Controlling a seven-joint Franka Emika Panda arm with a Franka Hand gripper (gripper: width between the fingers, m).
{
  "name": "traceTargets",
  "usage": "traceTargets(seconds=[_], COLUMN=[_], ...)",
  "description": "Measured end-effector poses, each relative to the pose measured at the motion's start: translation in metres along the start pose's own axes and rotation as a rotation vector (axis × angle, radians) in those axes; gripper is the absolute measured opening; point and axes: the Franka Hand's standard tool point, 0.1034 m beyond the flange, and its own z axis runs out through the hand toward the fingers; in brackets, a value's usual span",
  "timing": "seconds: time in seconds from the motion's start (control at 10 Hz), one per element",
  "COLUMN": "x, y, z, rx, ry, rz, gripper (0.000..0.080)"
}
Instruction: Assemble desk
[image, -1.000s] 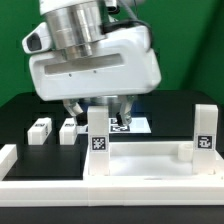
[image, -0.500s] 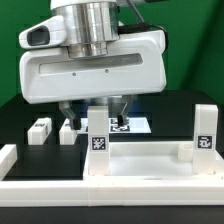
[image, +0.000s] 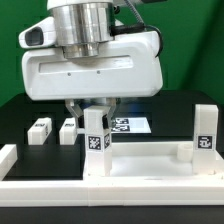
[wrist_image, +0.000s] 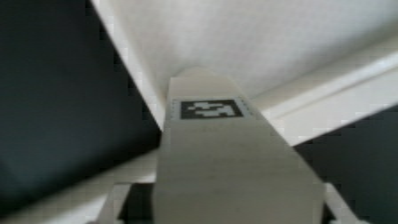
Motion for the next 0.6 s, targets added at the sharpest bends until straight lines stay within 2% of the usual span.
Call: traceTargets(seconds=[0.1, 0.3, 0.4, 0.6], x=[0.001, 0.0018, -0.0017, -0.0029], y=[0.0018, 0.0063, 0.0027, 0.0], z=[0.0, -0.0006, -0.0022, -0.0021], rx=[0.023, 0.084, 0.066, 0.058], ry=[-0.013, -0.066, -0.093, -0.102], rz=[0.216, 0.545, 0.604, 0.767], gripper=[0.0295, 0.0295, 0.0295, 0.0295])
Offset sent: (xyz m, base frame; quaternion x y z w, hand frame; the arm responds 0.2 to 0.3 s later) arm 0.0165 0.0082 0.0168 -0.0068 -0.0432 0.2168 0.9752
